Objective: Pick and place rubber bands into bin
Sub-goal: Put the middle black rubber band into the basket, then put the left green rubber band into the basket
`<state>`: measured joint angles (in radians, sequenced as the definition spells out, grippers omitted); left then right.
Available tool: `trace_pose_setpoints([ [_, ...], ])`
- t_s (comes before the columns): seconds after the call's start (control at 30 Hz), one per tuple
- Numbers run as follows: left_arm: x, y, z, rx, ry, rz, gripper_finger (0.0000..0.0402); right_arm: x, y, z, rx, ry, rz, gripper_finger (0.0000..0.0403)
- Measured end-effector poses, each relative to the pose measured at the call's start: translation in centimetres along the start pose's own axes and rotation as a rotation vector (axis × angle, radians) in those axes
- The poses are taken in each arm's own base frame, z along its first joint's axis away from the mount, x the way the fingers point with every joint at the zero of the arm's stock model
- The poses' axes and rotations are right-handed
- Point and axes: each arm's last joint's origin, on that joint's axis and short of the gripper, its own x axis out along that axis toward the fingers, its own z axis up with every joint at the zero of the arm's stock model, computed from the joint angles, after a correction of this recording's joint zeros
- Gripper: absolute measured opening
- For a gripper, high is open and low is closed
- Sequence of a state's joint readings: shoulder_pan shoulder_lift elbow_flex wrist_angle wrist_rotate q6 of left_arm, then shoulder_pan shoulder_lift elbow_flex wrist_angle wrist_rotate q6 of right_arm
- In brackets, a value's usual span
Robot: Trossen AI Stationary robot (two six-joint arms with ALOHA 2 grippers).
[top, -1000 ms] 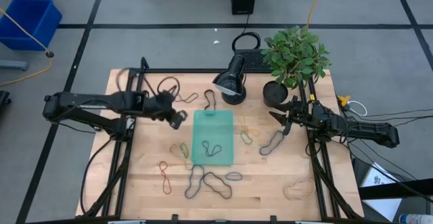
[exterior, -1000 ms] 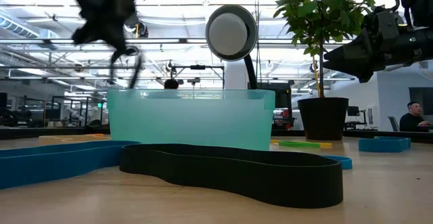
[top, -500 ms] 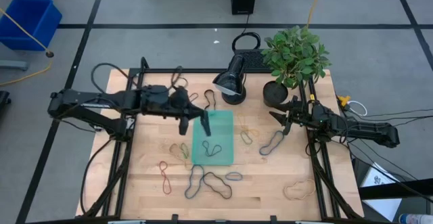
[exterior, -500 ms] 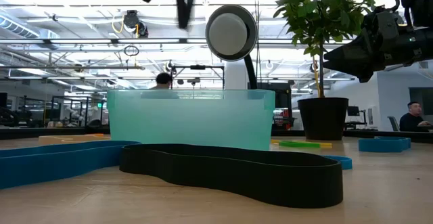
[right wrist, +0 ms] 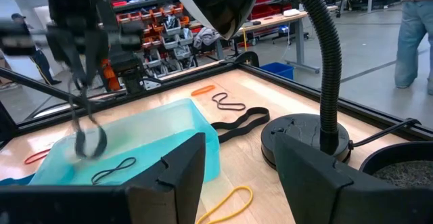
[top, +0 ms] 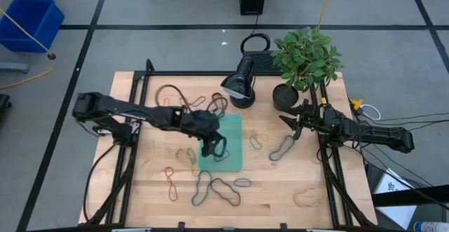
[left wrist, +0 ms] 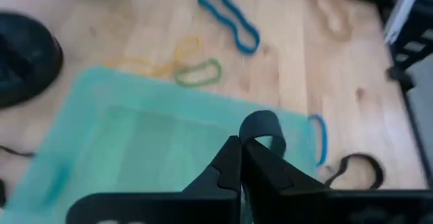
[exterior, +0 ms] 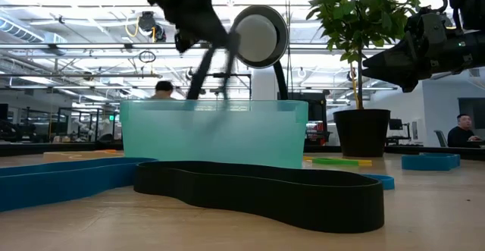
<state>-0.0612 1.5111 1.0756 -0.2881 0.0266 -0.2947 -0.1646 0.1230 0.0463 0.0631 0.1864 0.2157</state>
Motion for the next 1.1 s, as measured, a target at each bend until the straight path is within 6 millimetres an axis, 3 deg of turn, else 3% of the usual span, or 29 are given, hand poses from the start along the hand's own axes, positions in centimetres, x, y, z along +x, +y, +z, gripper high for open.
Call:
trace_pose_setpoints([
  [0.27,4.0,0.7,-1.8,-0.075,0.123,0.042,0.0026,0.0,0.0,0.0,0.000,0.000,0.000,0.0169],
  [0.53,6.7,1.9,-3.3,-0.164,0.207,0.094,0.0008,0.0,0.0,0.0,0.000,0.000,0.000,0.0169],
  [0.8,7.0,2.3,-3.4,-0.183,0.210,0.104,0.0063,0.0,0.0,0.0,0.000,0.000,0.000,0.0169],
  [1.1,6.8,2.3,-3.2,-0.161,0.193,0.131,0.0085,0.0,0.0,0.0,0.000,0.000,0.002,0.0169],
])
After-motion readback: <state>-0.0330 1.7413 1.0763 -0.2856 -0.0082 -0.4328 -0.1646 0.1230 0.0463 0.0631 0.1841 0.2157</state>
